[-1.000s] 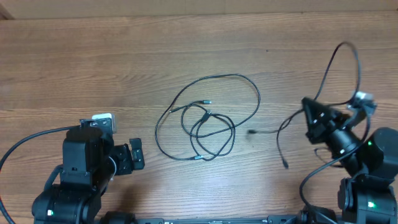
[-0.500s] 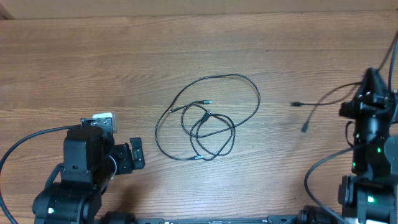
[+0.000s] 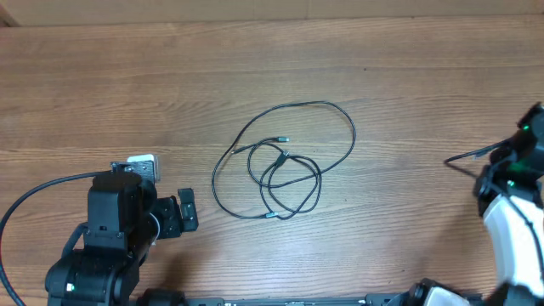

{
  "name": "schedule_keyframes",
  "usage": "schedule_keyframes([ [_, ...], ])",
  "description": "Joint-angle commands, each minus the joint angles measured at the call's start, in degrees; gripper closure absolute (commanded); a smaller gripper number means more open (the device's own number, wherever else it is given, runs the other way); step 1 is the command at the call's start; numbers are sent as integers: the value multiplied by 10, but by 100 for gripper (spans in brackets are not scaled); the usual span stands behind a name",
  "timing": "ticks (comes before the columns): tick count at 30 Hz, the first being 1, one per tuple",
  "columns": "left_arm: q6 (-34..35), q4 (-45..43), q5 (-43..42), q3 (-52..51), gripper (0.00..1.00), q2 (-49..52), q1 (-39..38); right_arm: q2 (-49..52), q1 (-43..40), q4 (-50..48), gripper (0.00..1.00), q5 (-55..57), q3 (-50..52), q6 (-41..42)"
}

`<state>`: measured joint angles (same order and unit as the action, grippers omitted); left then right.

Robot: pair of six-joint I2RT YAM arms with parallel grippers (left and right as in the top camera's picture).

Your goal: Untangle cables

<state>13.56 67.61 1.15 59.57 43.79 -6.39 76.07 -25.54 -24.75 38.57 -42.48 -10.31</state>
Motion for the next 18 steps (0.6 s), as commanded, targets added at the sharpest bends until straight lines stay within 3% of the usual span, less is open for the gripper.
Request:
schedule_keyframes([
  [1,8,-2,5,1,1,0,-4,38,-48,-11,96,14,-57,-47],
  [10,8,-2,5,1,0,0,-4,160,-144,63,96,-60,-178,-48],
  [14,8,-2,5,1,0,0,-4,205,-176,74,96,-90,-184,-47],
  [18,8,-2,5,1,0,0,-4,255,-212,148,96,-189,-184,-29],
])
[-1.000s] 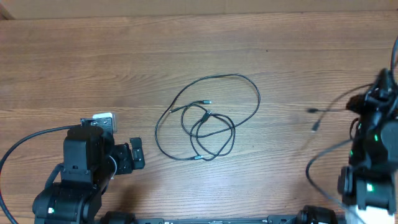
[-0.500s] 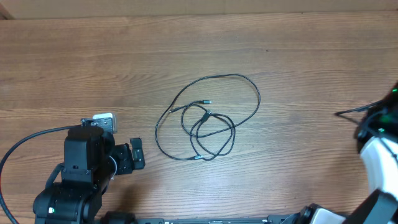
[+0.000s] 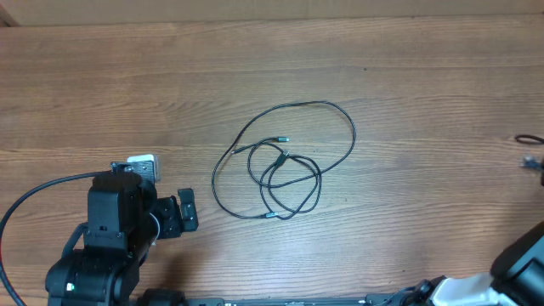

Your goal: Untangle cables

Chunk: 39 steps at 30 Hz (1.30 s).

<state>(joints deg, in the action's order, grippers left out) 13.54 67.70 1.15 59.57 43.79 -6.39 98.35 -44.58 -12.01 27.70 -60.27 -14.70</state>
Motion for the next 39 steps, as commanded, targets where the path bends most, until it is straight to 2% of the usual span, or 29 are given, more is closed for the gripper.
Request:
schedule_keyframes([
  [1,8,-2,5,1,0,0,-4,46,-31,30,96,-89,-6,34],
  [5,8,-2,5,1,0,0,-4,94,-66,40,96,-95,-6,105],
  [9,8,-2,5,1,0,0,-4,104,-89,25,96,-157,-6,120],
  [11,8,-2,5,1,0,0,-4,104,-94,14,89,-205,-8,128],
  [14,8,-2,5,1,0,0,-4,104,-97,16,78,-239,-14,207],
  [16,8,-2,5,1,1,0,-4,104,-97,19,66,-241,-14,248],
  [18,8,-2,5,1,0,0,-4,104,-95,26,45,-240,-14,249],
  [21,8,-2,5,1,1,0,-4,98,-96,53,25,-239,-14,247],
  [22,8,-2,5,1,0,0,-4,94,-96,66,10,-239,-14,247],
  [23,8,-2,5,1,0,0,-4,87,-97,82,2,-239,-14,247],
  [34,8,-2,5,1,0,0,-4,-76,-71,141,0,-242,-14,258],
  [39,8,-2,5,1,0,0,-4,-151,-16,198,0,-322,-14,304],
])
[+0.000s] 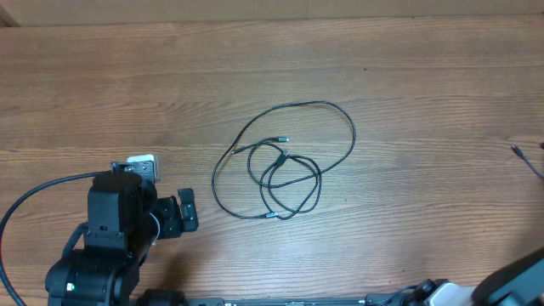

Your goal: Untangle cables

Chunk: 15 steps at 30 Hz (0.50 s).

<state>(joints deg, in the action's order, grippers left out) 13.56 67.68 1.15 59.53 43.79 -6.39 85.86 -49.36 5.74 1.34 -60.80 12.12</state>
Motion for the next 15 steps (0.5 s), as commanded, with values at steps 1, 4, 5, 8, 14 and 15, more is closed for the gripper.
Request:
schedule_keyframes([
  [1,8,-2,5,2,1,0,-4,-35,45,37,0,-81,-8,51],
  [4,8,-2,5,2,0,0,-4,-47,101,91,0,-168,-8,107],
  [5,8,-2,5,2,0,0,-4,-46,125,113,0,-202,-8,122],
  [8,8,-2,5,2,0,0,-4,-42,202,173,0,-265,-1,136],
  [14,8,-2,5,2,0,0,-4,-8,381,243,0,-264,11,133],
  [15,8,-2,5,2,1,0,-4,1,408,251,0,-255,11,131],
])
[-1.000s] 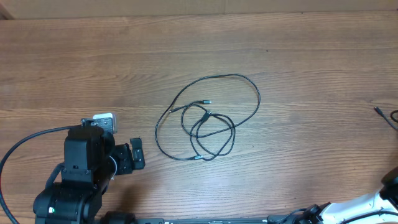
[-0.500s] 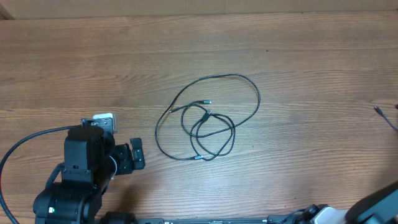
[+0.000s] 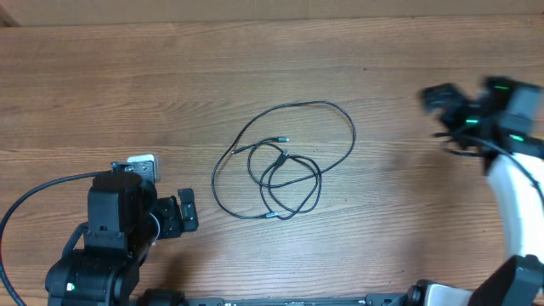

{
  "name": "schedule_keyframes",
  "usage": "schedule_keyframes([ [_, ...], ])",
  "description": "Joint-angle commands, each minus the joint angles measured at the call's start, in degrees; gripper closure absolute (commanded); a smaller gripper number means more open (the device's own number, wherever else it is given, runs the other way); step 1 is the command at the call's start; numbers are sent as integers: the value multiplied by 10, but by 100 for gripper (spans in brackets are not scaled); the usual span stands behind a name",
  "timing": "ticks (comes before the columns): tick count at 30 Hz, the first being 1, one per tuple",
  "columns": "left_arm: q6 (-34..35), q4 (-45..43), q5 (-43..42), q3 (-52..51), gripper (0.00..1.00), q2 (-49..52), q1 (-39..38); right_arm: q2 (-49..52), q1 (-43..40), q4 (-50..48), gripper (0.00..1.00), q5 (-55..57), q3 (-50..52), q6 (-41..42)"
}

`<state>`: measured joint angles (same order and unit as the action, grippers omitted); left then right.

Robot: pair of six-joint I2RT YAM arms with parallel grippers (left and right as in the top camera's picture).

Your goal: Untangle cables

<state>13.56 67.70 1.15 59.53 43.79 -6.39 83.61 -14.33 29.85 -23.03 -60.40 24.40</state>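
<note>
Thin black cables (image 3: 285,161) lie in a tangle at the table's middle: one big loop (image 3: 340,115) and smaller crossed loops (image 3: 293,183). Small plug ends show at the top (image 3: 285,138), the left (image 3: 236,150) and the bottom (image 3: 268,216). My left gripper (image 3: 186,210) rests low at the left, a short way left of the tangle, its fingers apart and holding nothing. My right gripper (image 3: 435,100) is blurred at the upper right, well to the right of the big loop and apart from it. Its jaws cannot be made out.
The left arm's black body (image 3: 115,225) and its own thick lead (image 3: 34,200) fill the lower left corner. A small grey-white block (image 3: 144,164) lies by that arm. The right arm's white link (image 3: 514,200) runs down the right edge. Brown wooden table (image 3: 272,59) all around.
My right arm, then only a dark corner at the bottom right, now reaches into the upper right with its gripper left of the edge. The cables and left arm have not moved.
First my right arm stood at the right edge at mid height. At the following two moments it was drawn back to the bottom right corner, almost out of view. Now it reaches over the upper right. The tangle and left arm stayed put throughout.
</note>
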Motion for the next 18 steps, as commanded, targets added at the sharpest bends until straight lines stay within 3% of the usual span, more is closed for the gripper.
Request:
schedule_keyframes([
  [1,8,-2,5,2,1,0,-4,33,83,16,0,3,8,9],
  [8,8,-2,5,2,0,0,-4,105,212,43,0,96,8,9],
  [18,8,-2,5,2,1,0,-4,169,229,-10,0,221,8,8],
])
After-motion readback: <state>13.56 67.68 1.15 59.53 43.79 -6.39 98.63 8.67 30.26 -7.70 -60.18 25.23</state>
